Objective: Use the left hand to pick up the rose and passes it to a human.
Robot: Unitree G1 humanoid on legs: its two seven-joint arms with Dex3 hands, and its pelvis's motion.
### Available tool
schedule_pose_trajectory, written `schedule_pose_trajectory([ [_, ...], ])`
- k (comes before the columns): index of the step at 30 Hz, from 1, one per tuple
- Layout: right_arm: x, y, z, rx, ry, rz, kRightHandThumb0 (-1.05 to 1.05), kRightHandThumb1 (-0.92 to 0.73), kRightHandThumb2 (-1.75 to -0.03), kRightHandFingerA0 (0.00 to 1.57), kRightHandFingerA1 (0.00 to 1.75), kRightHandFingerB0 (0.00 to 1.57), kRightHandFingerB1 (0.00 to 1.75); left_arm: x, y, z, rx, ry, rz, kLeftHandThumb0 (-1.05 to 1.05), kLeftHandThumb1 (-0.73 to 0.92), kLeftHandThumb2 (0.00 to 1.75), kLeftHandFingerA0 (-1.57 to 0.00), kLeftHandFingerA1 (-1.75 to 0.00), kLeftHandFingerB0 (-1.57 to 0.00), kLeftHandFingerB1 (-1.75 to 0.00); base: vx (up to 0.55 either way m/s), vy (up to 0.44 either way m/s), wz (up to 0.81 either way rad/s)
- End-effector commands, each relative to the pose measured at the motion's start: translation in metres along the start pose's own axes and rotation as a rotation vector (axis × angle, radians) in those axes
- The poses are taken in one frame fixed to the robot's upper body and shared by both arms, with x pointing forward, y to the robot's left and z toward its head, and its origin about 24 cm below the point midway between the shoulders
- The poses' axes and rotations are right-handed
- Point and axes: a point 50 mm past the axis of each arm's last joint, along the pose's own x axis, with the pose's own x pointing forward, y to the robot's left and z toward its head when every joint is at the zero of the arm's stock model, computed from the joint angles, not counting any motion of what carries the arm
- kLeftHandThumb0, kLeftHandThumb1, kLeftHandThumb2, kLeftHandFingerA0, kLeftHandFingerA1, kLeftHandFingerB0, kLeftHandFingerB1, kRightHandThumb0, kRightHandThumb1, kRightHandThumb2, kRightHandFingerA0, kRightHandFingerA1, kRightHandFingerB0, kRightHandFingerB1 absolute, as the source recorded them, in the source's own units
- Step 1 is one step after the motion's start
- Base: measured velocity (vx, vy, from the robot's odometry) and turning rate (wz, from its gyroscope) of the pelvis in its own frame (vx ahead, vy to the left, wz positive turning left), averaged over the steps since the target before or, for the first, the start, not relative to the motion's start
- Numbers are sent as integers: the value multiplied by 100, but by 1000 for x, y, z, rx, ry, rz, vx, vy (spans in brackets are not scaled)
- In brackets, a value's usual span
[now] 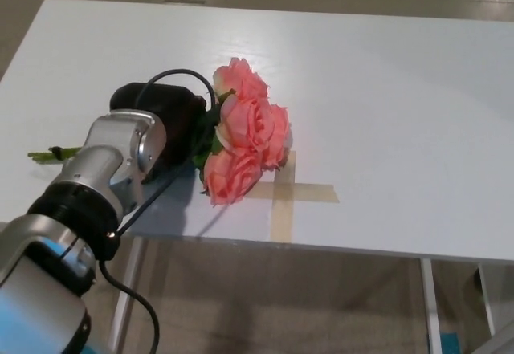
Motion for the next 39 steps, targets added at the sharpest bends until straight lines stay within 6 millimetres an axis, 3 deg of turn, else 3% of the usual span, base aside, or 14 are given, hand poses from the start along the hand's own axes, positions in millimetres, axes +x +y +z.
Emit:
schedule_pose_trajectory([
  [1, -1, -1, -5, 1, 18, 7, -38, -70, -61, 53, 40, 43, 35, -2, -21, -1, -27, -9, -48, -26, 73, 62, -76, -112, -46, -39, 0, 0, 0],
  [6, -1, -2, -5, 4, 19, 7, -38, -70, -61, 53, 39, 43, 35, -3, -19, -3, -46, -21, 5, -26, 73, 63, -74, -121, -46, -39, 0, 0, 0],
  [7, -1, -2, -5, 1, 19, 12, -38, -70, -61, 53, 39, 42, 35, -5, -15, -7, -108, -32, 107, -25, 73, 64, -72, -138, -46, -39, 0, 0, 0],
  [9, -1, -2, -5, -2, 20, 12, -38, -70, -61, 53, 39, 42, 35, -6, -12, -7, -133, -47, 169, -25, 73, 65, -73, -145, -50, -40, 0, 0, 0],
  [12, -1, -3, -6, -1, 21, 12, -38, -70, -61, 53, 39, 42, 35, -6, -11, -7, -146, -57, 204, -25, 73, 65, -73, -145, -50, -40, 0, 0, 0],
  [13, -1, -3, -5, -2, 20, 12, -38, -71, -61, 53, 39, 42, 35, -11, 3, -4, -174, -113, 378, -25, 75, 62, -79, -159, -62, -43, 0, 0, 0],
  [15, -1, -3, -6, -3, 23, 12, -38, -71, -61, 53, 39, 42, 35, -17, 16, -2, -203, -158, 508, -25, 75, 63, -80, -162, -63, -45, 0, 0, 0],
  [17, -1, -2, -6, -5, 24, 11, -38, -71, -61, 53, 39, 43, 35, -20, 23, -1, -233, -185, 553, -25, 76, 64, -78, -163, -78, -52, 0, 0, 0],
  [21, -1, -1, -9, -6, 29, 14, -37, -71, -61, 53, 39, 43, 35, -26, 36, -1, -428, -223, 604, -22, 77, 64, -78, -164, -84, -57, 0, 0, 0],
  [22, -1, -1, -8, -3, 29, 16, -37, -71, -61, 53, 39, 42, 35, -27, 37, -2, -529, -224, 605, -20, 78, 63, -77, -166, -81, -85, 0, 0, 0],
  [24, -1, -1, -9, -3, 33, 17, -37, -71, -61, 53, 39, 42, 35, -27, 38, -3, -656, -225, 610, -21, 79, 63, -73, -165, -57, -141, 0, 0, 0],
  [27, -1, -1, -12, 11, 44, 21, -37, -71, -62, 53, 39, 41, 35, -29, 42, -1, -875, -244, 616, -22, 81, 64, -70, -164, -57, -135, 0, 0, 0],
  [29, -1, -1, -12, 11, 48, 18, -37, -71, -62, 53, 39, 41, 35, -30, 50, 3, -960, -266, 622, -24, 82, 67, -72, -161, -82, -78, 0, 0, 0],
  [39, -2, 2, -22, -3, 68, 16, -38, -71, -62, 53, 39, 42, 35, -39, 64, 19, -1315, -407, 612, -23, 86, 65, -88, -141, -73, -105, 0, 0, 0],
])
